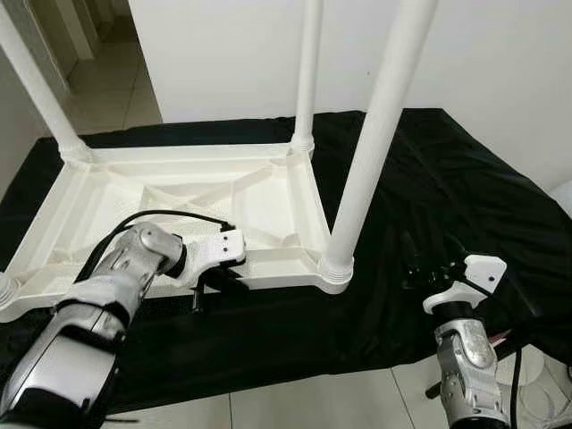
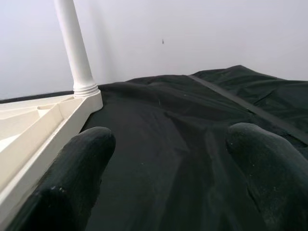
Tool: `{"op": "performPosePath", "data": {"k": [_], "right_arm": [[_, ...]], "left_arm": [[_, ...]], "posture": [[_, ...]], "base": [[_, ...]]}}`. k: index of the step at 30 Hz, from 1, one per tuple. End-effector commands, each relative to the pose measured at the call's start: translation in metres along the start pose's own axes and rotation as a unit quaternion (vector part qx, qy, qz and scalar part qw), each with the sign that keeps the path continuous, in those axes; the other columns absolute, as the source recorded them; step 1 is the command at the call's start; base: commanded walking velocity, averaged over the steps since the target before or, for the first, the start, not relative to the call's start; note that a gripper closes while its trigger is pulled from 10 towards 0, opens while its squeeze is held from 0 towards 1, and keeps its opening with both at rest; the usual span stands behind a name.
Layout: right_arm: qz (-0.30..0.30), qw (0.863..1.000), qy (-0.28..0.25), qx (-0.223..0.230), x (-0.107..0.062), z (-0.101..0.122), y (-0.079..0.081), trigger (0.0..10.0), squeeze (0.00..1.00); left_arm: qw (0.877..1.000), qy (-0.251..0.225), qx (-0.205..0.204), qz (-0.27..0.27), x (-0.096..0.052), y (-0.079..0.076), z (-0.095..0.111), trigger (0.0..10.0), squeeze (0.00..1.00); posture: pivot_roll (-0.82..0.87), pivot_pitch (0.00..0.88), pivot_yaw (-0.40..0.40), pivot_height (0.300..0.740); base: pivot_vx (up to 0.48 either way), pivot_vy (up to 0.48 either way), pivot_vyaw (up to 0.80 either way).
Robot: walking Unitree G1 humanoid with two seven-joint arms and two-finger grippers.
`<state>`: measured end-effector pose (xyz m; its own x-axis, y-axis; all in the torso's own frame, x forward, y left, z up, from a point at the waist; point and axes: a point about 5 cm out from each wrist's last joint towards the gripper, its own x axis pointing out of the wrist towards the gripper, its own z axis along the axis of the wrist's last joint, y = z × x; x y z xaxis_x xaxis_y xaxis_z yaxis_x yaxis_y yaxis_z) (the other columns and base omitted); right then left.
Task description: Building children table
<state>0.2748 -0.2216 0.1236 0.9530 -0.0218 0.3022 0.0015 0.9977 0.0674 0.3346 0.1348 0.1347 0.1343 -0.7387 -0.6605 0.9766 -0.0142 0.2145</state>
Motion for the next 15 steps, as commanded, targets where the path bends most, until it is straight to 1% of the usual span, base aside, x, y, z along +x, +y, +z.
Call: {"op": "performPosePath", "data": {"k": [1, 2, 5, 6, 7, 8, 9, 10, 11, 13, 15], "right_arm": [[0.003, 1.000, 0.014, 0.000, 0.004, -0.005, 0.005, 10.0, 0.00], [0.006, 1.000, 0.023, 0.004, 0.005, -0.007, 0.006, 10.0, 0.00], [0.008, 0.999, 0.032, 0.009, 0.006, -0.008, 0.007, 10.0, 0.00], [0.022, 0.999, 0.045, 0.011, 0.008, -0.011, 0.010, 10.0, 0.00], [0.022, 0.999, 0.045, 0.011, 0.008, -0.011, 0.010, 10.0, 0.00], [0.036, 0.997, 0.064, 0.018, 0.008, -0.014, 0.013, 10.0, 0.00], [0.036, 0.997, 0.064, 0.018, 0.008, -0.014, 0.013, 10.0, 0.00], [0.045, 0.996, 0.076, 0.023, 0.008, -0.017, 0.014, 10.0, 0.00], [0.059, 0.994, 0.087, 0.031, 0.008, -0.019, 0.017, 10.0, 0.00], [0.083, 0.990, 0.110, 0.018, 0.005, -0.023, 0.021, 10.0, 0.00], [0.088, 0.989, 0.116, 0.013, 0.004, -0.024, 0.022, 10.0, 0.00]], "left_arm": [[0.993, -0.042, 0.024, 0.106, 0.001, 0.011, 0.018, 10.0, 0.00], [0.993, -0.051, 0.026, 0.100, 0.003, 0.010, 0.022, 10.0, 0.00], [0.993, -0.059, 0.026, 0.098, 0.004, 0.009, 0.025, 10.0, 0.00], [0.993, -0.070, 0.034, 0.084, 0.004, 0.007, 0.030, 10.0, 1.00], [0.993, -0.070, 0.034, 0.084, 0.004, 0.007, 0.030, 10.0, 1.00], [0.993, -0.081, 0.046, 0.074, 0.003, 0.004, 0.036, 10.0, 1.00], [0.993, -0.081, 0.046, 0.074, 0.003, 0.004, 0.036, 10.0, 1.00], [0.992, -0.086, 0.055, 0.067, 0.002, 0.001, 0.041, 10.0, 1.00], [0.991, -0.101, 0.060, 0.067, -0.002, 0.001, 0.047, 10.0, 0.00], [0.986, -0.138, 0.056, 0.078, -0.012, 0.003, 0.058, 10.0, 0.00], [0.984, -0.146, 0.054, 0.082, -0.015, 0.003, 0.061, 10.0, 0.00]], "posture": [[-0.06, 0.000, 0.002, 0.740], [-0.06, 0.000, 0.000, 0.740], [-0.06, 0.000, 0.000, 0.740], [-0.06, 0.000, 0.000, 0.740], [-0.06, 0.000, 0.000, 0.740], [-0.06, 0.000, 0.000, 0.740], [-0.06, 0.000, 0.000, 0.740], [-0.06, 0.000, 0.000, 0.740], [-0.06, 0.000, 0.007, 0.740], [-0.06, 0.000, 0.007, 0.740], [-0.07, 0.000, 0.006, 0.740]], "base": [[0.000, 0.000, 0.00], [0.000, 0.000, 0.00], [0.000, 0.000, 0.00], [0.000, 0.000, 0.00], [0.000, 0.000, 0.00], [0.000, 0.000, 0.00], [0.000, 0.000, 0.00], [0.000, 0.000, 0.00], [0.000, 0.000, 0.00], [0.000, 0.000, 0.00], [0.000, 0.000, 0.00]]}}
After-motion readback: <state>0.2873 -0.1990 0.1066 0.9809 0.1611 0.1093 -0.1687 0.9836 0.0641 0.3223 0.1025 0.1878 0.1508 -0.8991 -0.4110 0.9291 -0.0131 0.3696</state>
